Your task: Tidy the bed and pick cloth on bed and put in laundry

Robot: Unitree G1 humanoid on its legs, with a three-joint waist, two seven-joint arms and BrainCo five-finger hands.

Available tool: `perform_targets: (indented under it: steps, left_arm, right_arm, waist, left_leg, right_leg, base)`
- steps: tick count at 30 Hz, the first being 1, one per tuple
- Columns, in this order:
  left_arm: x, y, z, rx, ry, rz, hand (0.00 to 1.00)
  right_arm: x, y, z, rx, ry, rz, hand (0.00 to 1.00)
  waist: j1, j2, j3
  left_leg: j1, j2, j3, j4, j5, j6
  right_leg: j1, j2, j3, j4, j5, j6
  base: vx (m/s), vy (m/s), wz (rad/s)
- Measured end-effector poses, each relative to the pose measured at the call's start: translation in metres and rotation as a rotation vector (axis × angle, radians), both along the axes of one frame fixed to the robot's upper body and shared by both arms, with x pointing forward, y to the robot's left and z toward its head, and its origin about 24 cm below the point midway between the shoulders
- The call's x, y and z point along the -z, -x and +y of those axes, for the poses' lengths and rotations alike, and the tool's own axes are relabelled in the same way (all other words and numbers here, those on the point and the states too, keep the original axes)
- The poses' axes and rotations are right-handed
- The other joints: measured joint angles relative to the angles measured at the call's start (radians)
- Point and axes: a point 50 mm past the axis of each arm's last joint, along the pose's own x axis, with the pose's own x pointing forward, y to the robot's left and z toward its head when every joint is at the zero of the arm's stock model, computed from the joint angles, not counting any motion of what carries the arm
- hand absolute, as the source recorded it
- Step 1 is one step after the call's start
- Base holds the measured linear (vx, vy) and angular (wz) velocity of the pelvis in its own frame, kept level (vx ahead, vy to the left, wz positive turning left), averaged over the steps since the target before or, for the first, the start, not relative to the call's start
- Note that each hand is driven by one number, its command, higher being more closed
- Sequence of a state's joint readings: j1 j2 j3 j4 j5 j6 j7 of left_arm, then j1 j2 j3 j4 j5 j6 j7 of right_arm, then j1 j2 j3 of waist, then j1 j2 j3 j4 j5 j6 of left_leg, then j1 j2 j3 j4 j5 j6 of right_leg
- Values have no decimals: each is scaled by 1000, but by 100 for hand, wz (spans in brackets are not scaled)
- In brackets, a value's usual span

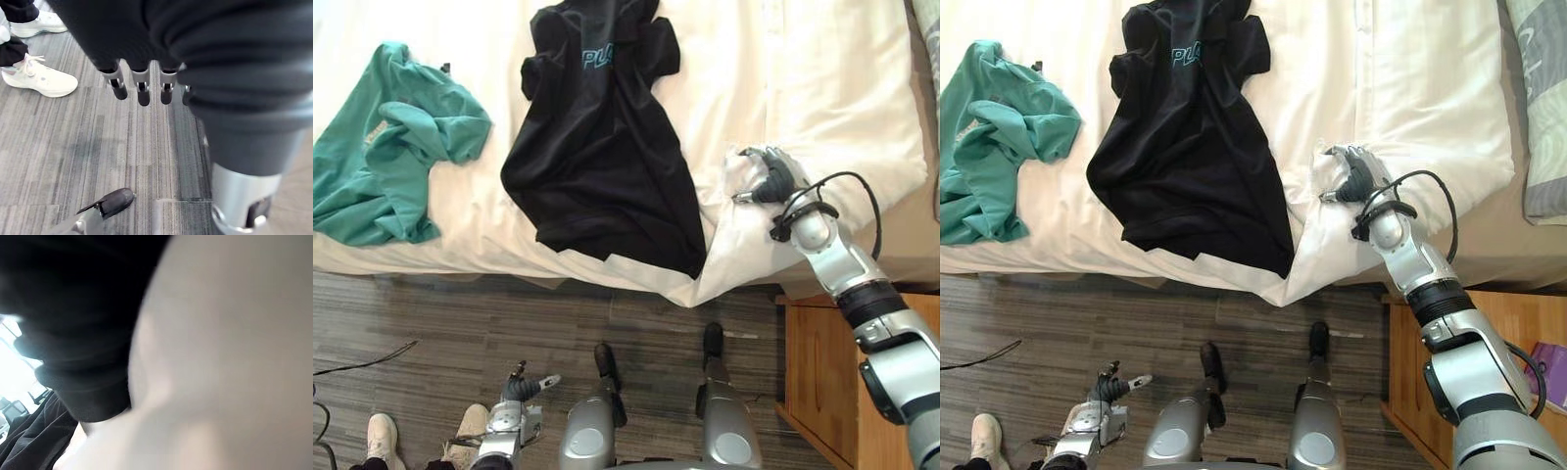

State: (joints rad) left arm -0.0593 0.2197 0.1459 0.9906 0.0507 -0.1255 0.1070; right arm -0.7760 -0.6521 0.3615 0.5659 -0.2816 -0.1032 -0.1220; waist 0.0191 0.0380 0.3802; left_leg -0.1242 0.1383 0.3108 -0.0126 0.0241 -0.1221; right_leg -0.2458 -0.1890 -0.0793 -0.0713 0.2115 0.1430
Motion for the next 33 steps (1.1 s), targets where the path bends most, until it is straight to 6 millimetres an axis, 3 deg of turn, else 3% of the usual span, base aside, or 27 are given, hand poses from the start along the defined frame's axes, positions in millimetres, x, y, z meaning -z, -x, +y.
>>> perform_targets:
  steps: [2,5,9,10,14,17,18,21,23,26,29,30,33]
  left_arm:
    - [0,-1,-3,23,-2,0,0]
    - [2,0,-7,39,16,10,0]
    - [4,4,-6,30,20,26,0]
    - [5,6,-4,25,19,33,0]
    - [15,31,3,-17,26,121,0]
    - [19,40,4,-33,36,155,0]
    - [19,45,8,-64,39,164,0]
    - [20,46,8,-95,53,167,0]
    - [23,44,-4,-93,84,165,0]
    - [28,45,-21,-92,129,171,0]
    - [29,49,-23,-96,136,184,0]
    - [30,51,-23,-98,137,190,0]
    - [33,61,-25,-106,142,216,0]
  right_arm:
    - [5,5,-3,6,-27,3,100]
    - [18,27,-6,-24,-98,-7,100]
    - [60,59,-10,-28,-175,90,100]
    - [70,67,-10,-25,-194,113,0]
    - [116,106,-22,71,-305,232,0]
    - [134,133,-36,169,-378,267,0]
    - [144,149,-44,245,-434,281,0]
    - [153,165,-55,353,-517,274,0]
    - [158,180,-73,497,-703,215,0]
    - [153,198,-101,661,-952,44,0]
    - [138,205,-116,707,-1066,-109,0]
    - [132,208,-119,707,-1126,-175,100]
    - [123,207,-125,714,-1259,-330,100]
  waist:
    - [0,0,0]
    - [-3,-3,-2]
    - [-8,-17,-11]
    - [-9,-27,-19]
    - [-59,-80,-112]
    - [-71,-98,-158]
    - [-91,-96,-182]
    - [-108,-90,-207]
    - [-118,-69,-238]
    - [-119,-47,-257]
    - [-117,-44,-262]
    - [-117,-44,-265]
    - [-116,-47,-274]
  left_leg:
    - [-1,1,-5,14,-1,0]
    - [1,3,-7,24,-6,5]
    - [55,2,15,26,-17,1]
    - [69,4,28,26,-20,-1]
    - [105,9,64,11,-29,-11]
    - [131,12,99,12,-39,-12]
    - [144,15,104,11,-43,-14]
    - [158,18,115,4,-45,-17]
    - [170,17,125,-11,-44,-17]
    - [195,17,127,-24,-45,-17]
    - [200,17,126,-28,-45,-17]
    - [203,16,124,-37,-44,-17]
    - [219,1,122,-86,-28,-25]
  right_leg:
    - [9,-2,-4,0,0,0]
    - [17,-1,-3,0,0,0]
    - [56,2,22,0,-16,-16]
    - [60,6,30,0,-18,-15]
    - [65,16,63,-3,-35,-11]
    - [70,23,90,-3,-35,-12]
    - [79,26,95,-4,-34,-14]
    - [86,31,104,-11,-33,-15]
    - [91,30,109,-21,-31,-18]
    - [112,32,107,-24,-33,-15]
    - [117,33,105,-25,-34,-14]
    - [117,33,103,-25,-35,-13]
    - [116,31,100,-25,-36,-12]
  base:
    - [-37,17,6]
    - [-40,13,2]
    - [-40,14,-20]
    - [-49,3,-37]
    - [-9,-11,-29]
    - [20,-12,-34]
    - [15,-20,-16]
    - [13,-26,-13]
    - [16,-30,-10]
    - [7,-7,-3]
    - [-2,-9,1]
    - [-8,-26,3]
    - [-2,-7,2]
